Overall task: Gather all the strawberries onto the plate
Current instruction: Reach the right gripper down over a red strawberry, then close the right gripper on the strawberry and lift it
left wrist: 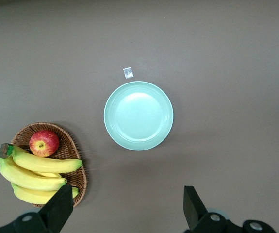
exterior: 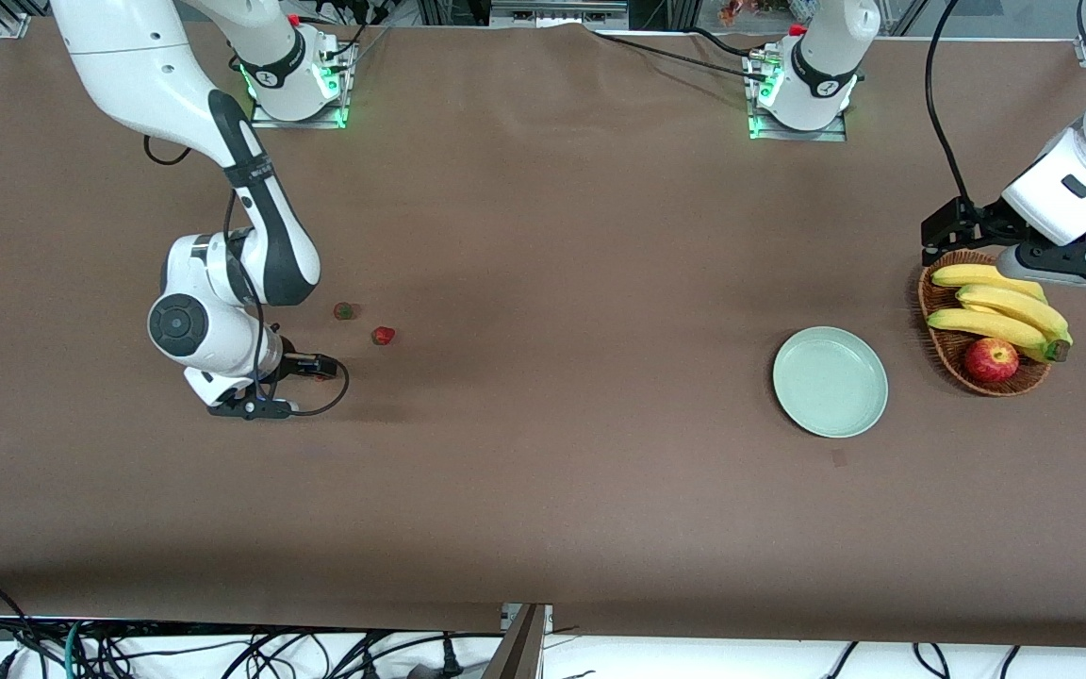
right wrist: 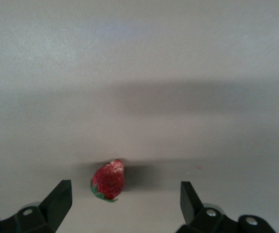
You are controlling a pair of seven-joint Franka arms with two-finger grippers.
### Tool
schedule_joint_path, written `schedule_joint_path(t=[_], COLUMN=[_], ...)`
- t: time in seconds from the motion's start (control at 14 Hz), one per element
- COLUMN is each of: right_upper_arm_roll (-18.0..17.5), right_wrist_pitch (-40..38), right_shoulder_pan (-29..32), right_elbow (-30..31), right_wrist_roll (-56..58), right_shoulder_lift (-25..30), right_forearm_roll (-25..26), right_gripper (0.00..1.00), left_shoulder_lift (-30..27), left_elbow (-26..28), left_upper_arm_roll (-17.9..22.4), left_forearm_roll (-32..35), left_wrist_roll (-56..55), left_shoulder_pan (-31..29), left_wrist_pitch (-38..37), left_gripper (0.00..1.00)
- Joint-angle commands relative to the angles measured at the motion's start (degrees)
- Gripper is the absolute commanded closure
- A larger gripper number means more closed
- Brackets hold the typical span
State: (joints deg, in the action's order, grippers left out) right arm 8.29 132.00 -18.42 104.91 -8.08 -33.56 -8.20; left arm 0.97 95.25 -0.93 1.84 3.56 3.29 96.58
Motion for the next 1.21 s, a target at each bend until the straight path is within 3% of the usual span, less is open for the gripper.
schedule_joint_path(t=[0.0,0.14,0.28,0.64,0.78,0.93,1.14], right_upper_arm_roll=[-0.29,-0.55,-0.55,-0.64,-1.08,-1.69,-3.63], right_wrist_pitch=[-0.25,0.62,1.42,1.25,0.54,-1.38,-6.83], right_shoulder_pan=[-0.13,-0.13,-0.13,-0.13,-0.21,-0.21,-2.4], right_elbow=[-0.49,-0.5,-0.49,-0.67,-1.37,-4.87,-15.05], right_wrist_roll=[-0.62,-0.62,-0.62,-0.71,-0.71,-3.06,-12.54], right_shoulder_lift=[-0.45,-1.5,-2.38,-2.56,-2.04,-1.86,-4.21], right_forearm_roll=[-2.86,-3.93,-3.93,-4.02,-4.11,-4.02,-3.93], right_gripper=[0.03,0.09,0.21,0.69,0.85,0.88,0.88], left_shoulder_lift=[0.0,0.0,0.0,0.0,0.0,0.0,0.0], left_elbow=[-0.68,-0.68,-0.68,-0.68,-0.68,-0.68,-0.68], left_upper_arm_roll=[0.06,0.06,0.06,0.06,0.06,0.06,0.06], left_forearm_roll=[-0.7,-0.7,-0.7,-0.79,-0.79,-0.79,-0.79], left_wrist_roll=[-0.14,-0.14,-0.14,-0.14,-0.14,-0.14,-0.14], left_shoulder_pan=[-0.04,-0.04,-0.04,-0.04,-0.04,-0.04,-0.04], left_wrist_pitch=[-0.34,-0.34,-0.34,-0.34,-0.34,-0.34,-0.34], left_gripper=[0.0,0.0,0.0,0.0,0.0,0.0,0.0])
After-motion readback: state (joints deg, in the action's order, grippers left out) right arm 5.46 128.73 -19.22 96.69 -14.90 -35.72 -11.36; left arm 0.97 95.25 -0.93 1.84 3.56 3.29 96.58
